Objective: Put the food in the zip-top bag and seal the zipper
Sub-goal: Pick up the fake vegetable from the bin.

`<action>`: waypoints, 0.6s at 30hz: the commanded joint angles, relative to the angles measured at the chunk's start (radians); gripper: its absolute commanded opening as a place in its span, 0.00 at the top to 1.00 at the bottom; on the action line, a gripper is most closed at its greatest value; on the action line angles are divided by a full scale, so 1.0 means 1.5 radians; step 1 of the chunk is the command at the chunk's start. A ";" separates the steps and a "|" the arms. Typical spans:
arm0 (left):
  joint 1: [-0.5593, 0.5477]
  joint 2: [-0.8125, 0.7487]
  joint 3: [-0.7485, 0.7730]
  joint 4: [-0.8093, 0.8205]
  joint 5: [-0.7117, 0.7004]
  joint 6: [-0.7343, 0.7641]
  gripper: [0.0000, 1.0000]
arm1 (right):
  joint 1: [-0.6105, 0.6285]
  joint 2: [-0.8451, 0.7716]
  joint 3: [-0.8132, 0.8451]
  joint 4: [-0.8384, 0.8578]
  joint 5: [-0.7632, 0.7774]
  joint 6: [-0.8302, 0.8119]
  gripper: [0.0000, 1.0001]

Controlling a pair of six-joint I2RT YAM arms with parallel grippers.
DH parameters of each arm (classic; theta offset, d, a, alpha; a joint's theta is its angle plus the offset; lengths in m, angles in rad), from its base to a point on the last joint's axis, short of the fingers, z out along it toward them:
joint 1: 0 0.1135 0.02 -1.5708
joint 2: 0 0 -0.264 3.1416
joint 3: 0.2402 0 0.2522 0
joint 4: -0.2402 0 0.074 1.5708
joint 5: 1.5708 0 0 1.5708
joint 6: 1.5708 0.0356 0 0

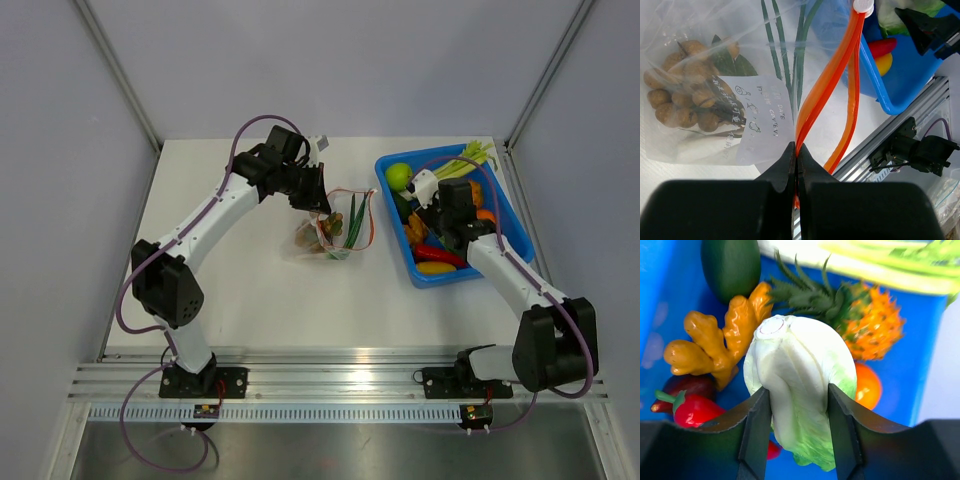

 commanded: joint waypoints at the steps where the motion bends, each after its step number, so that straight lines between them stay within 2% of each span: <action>1: 0.000 -0.032 0.002 0.024 0.016 0.003 1.00 | 0.002 -0.024 0.030 0.033 -0.029 -0.069 0.66; 4: 0.000 -0.035 0.000 0.026 0.016 0.002 1.00 | 0.003 -0.006 0.039 0.059 -0.030 -0.101 0.65; 7: 0.000 -0.038 -0.006 0.030 0.017 0.000 1.00 | 0.002 0.018 0.038 0.102 -0.039 -0.121 0.57; 9: 0.000 -0.040 -0.009 0.033 0.018 -0.002 1.00 | 0.003 0.030 0.052 0.101 -0.035 -0.097 0.37; 11: 0.000 -0.042 -0.010 0.033 0.018 -0.001 1.00 | 0.003 0.023 0.057 0.107 -0.036 -0.045 0.25; 15: 0.000 -0.042 -0.010 0.036 0.021 -0.002 1.00 | 0.003 -0.018 0.080 0.092 0.002 0.076 0.25; 17: 0.000 -0.041 -0.011 0.038 0.024 -0.005 1.00 | -0.003 -0.019 0.108 0.062 0.060 0.235 0.33; 18: -0.001 -0.041 -0.012 0.039 0.025 -0.004 1.00 | -0.011 -0.012 0.160 -0.017 0.086 0.292 0.36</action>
